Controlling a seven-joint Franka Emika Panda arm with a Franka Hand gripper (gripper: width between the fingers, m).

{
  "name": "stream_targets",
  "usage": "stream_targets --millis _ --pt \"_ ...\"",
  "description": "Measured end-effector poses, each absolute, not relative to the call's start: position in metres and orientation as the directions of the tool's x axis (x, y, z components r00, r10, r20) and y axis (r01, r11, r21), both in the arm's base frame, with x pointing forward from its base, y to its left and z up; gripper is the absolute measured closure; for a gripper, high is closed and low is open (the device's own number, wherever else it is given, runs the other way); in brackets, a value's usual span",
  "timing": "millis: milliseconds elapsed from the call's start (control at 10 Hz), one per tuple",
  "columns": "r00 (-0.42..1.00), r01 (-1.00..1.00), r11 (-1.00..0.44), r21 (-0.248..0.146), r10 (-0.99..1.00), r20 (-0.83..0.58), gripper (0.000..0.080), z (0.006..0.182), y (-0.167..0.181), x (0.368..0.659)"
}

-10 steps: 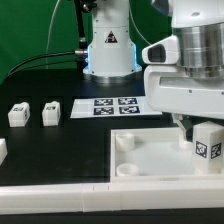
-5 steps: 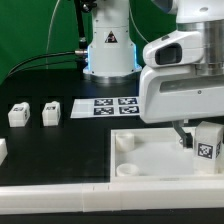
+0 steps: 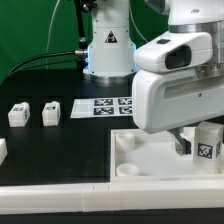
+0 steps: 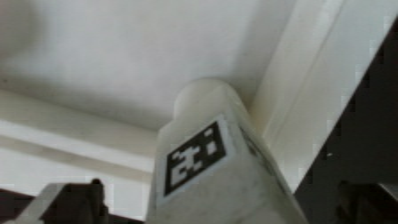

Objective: Assemble one leg

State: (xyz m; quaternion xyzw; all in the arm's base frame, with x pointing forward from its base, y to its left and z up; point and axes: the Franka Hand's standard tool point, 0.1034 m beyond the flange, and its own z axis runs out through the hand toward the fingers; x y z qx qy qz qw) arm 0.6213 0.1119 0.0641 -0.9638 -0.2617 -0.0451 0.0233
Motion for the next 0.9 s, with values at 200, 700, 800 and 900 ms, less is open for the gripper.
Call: stream_targets --millis 200,700,800,900 --pt "0.817 0.571 -0.821 -0.007 0.567 0.104 0.015 0.0656 0.1131 0.6212" --pt "0.827 0.557 -0.83 -0.01 0.553 0.102 0.0511 0.0645 0.1121 0.6209" --pt "0.827 0.557 -0.83 -0.01 0.553 0.102 0.0511 0.0644 0.1121 0.6209" --pt "0.839 0.539 -0.842 -0.012 0.535 0.102 0.0511 0.0645 0.1121 0.6209"
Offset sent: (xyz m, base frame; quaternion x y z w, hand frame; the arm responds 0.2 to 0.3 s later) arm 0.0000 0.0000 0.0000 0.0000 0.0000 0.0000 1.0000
